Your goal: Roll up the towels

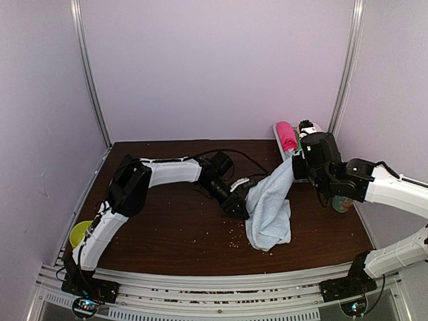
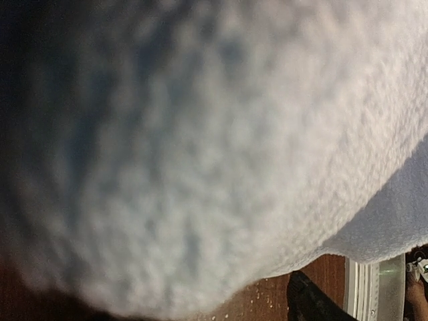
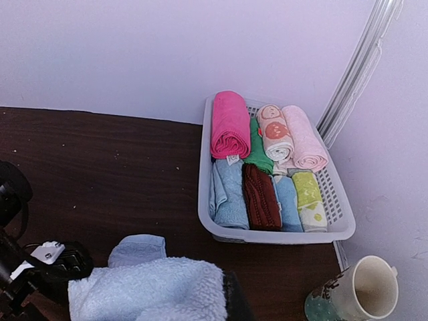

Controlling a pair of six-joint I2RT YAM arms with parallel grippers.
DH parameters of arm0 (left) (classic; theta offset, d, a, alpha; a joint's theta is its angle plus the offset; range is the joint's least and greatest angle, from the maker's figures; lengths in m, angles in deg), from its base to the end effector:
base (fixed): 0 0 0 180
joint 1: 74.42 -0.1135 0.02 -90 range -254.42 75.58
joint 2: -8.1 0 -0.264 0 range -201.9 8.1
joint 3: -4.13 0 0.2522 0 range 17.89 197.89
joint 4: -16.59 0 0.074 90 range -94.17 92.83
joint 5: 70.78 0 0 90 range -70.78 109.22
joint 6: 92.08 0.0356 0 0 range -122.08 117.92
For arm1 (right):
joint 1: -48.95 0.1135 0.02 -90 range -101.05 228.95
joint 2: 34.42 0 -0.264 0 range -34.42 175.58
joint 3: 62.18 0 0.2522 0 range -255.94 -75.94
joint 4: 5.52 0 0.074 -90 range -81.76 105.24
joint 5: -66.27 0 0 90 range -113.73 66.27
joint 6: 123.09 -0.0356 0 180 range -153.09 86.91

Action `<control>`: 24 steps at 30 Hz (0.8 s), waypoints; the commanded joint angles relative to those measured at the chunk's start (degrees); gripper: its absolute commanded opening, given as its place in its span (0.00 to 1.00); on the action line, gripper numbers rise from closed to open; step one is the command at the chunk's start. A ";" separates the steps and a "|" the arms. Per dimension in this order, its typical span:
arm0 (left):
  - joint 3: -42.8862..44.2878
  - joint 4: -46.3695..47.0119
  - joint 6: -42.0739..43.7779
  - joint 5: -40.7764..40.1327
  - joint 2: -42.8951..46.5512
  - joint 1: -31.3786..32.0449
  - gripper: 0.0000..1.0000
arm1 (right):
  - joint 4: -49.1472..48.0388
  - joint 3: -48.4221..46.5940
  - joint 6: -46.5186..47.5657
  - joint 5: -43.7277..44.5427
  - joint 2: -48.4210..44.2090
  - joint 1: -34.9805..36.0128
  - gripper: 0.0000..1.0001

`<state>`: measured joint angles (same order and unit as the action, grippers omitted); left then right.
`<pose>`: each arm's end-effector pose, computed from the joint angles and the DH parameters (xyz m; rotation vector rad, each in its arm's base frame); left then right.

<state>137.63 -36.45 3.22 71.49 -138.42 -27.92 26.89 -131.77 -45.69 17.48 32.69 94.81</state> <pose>0.3408 -0.4000 0.1148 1.4426 2.3231 -1.4521 0.1955 0.1678 0.3173 -0.1490 1.9509 -0.0875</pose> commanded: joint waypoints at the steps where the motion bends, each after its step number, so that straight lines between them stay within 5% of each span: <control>1: 0.52 -2.26 2.67 1.01 -3.13 1.30 0.68 | -0.79 0.60 0.20 1.09 -0.73 -0.16 0.00; 13: 1.76 -3.87 2.81 1.91 -5.26 2.26 0.60 | -1.59 0.63 0.65 1.20 -0.93 -0.20 0.00; 24: 1.40 -3.88 -0.03 3.17 -6.57 2.37 0.40 | -1.60 0.29 1.17 1.50 -1.37 -0.40 0.00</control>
<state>139.64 -37.28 4.84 76.50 -141.50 -26.57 26.43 -131.75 -45.01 17.51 32.67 94.81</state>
